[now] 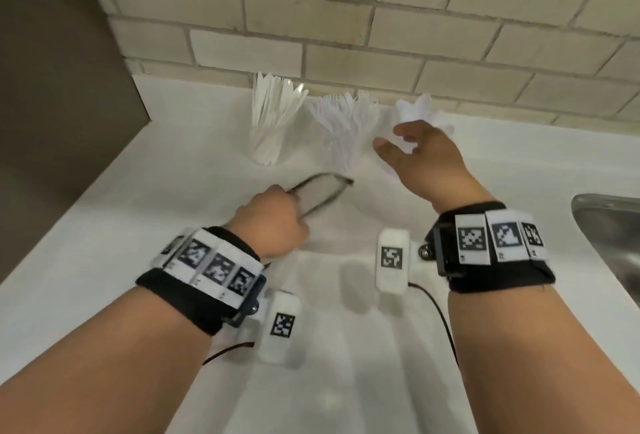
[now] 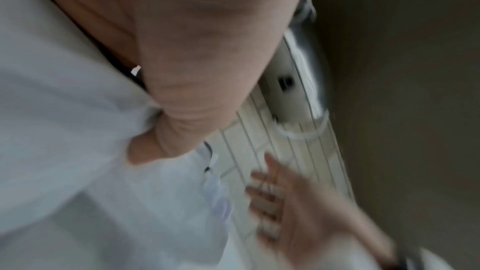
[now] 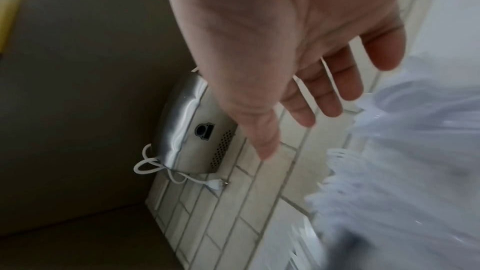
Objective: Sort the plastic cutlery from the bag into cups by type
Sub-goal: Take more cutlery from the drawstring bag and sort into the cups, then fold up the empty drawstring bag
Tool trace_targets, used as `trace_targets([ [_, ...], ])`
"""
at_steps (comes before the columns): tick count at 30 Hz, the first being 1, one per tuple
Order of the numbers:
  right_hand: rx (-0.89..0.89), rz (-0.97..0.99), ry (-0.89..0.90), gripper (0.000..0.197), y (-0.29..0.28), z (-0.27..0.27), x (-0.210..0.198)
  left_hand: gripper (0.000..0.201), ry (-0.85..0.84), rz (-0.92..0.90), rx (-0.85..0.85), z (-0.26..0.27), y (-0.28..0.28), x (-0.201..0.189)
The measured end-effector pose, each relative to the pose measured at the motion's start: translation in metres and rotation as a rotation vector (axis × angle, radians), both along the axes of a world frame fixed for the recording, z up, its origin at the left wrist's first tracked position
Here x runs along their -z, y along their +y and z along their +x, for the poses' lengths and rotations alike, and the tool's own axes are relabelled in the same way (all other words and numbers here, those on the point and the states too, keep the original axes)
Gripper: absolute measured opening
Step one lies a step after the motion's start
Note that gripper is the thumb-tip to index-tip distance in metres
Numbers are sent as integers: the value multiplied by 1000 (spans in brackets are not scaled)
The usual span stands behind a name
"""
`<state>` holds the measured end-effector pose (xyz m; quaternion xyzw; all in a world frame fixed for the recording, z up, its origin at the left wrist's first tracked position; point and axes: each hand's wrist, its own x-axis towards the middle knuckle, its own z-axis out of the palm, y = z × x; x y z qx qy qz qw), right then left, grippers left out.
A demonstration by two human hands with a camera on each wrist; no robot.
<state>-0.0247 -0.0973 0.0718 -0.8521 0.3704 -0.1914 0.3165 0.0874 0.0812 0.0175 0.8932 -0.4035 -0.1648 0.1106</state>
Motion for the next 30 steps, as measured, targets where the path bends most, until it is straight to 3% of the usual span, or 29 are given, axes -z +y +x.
trace_targets([
  [3,57,219,-131,71,22,-9,16,30,472,-408,-161,17,21,-12],
  [5,7,438,-252,84,39,-10,26,40,782,-602,-189,18,35,-17],
  [8,-199,698,-412,118,62,-8,36,44,981,-703,-155,13,44,-17],
  [9,-272,725,-418,120,69,-5,38,48,1044,-723,-140,10,46,-17],
  [11,-335,701,-410,92,80,2,42,48,1144,-757,-78,6,49,-18],
  [13,-243,604,-439,42,83,9,47,40,1157,-795,-78,2,52,-18],
  [15,-103,587,-502,10,77,11,49,31,1060,-843,-175,5,53,-16],
  [18,26,584,-561,5,59,10,51,23,922,-973,-354,16,55,-11],
  [22,77,565,-540,27,54,8,48,19,808,-1099,-474,21,52,-8],
  [25,-21,601,-513,8,53,7,49,30,785,-1149,-535,23,50,-8],
  [28,16,559,-490,6,45,4,49,33,735,-1172,-581,24,49,-6],
  [30,43,539,-458,25,44,5,48,30,718,-1140,-616,25,49,-4],
])
